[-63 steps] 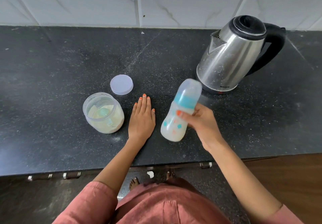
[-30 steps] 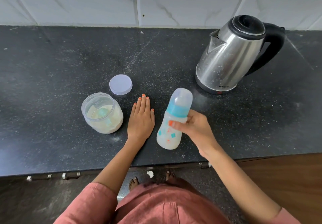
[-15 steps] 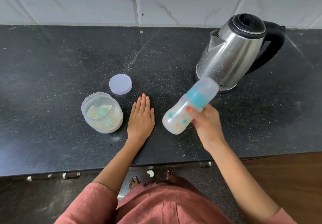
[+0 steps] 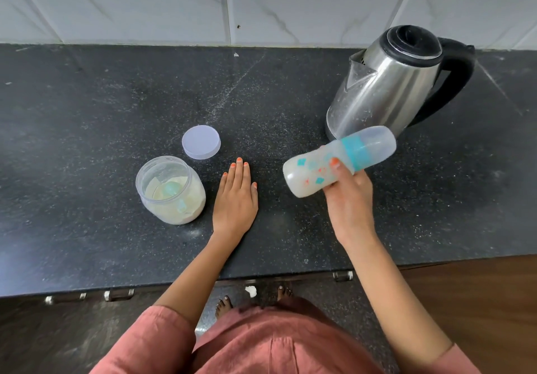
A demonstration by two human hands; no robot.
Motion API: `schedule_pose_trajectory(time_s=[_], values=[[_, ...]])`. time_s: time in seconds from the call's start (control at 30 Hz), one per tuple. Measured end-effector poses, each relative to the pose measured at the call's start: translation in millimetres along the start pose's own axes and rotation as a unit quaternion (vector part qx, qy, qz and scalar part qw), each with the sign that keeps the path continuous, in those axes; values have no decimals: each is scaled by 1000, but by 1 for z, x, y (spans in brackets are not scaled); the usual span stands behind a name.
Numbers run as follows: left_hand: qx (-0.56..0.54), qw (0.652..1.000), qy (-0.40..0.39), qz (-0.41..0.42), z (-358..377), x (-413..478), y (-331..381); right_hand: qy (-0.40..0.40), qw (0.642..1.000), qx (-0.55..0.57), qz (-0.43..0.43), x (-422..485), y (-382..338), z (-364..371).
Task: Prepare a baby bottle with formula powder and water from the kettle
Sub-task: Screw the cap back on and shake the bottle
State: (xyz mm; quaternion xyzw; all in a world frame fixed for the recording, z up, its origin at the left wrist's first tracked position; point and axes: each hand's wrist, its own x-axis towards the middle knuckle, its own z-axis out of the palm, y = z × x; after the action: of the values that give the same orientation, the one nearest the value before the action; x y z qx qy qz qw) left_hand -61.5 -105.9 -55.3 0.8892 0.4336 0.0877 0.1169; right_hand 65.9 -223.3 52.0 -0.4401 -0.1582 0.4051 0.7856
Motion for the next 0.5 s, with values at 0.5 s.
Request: schedule_pose_trajectory(time_s=[0.5], values=[[-4,1000,-13,1,-1,-1,-1,-87,977,-176,88,-16,9,-2]])
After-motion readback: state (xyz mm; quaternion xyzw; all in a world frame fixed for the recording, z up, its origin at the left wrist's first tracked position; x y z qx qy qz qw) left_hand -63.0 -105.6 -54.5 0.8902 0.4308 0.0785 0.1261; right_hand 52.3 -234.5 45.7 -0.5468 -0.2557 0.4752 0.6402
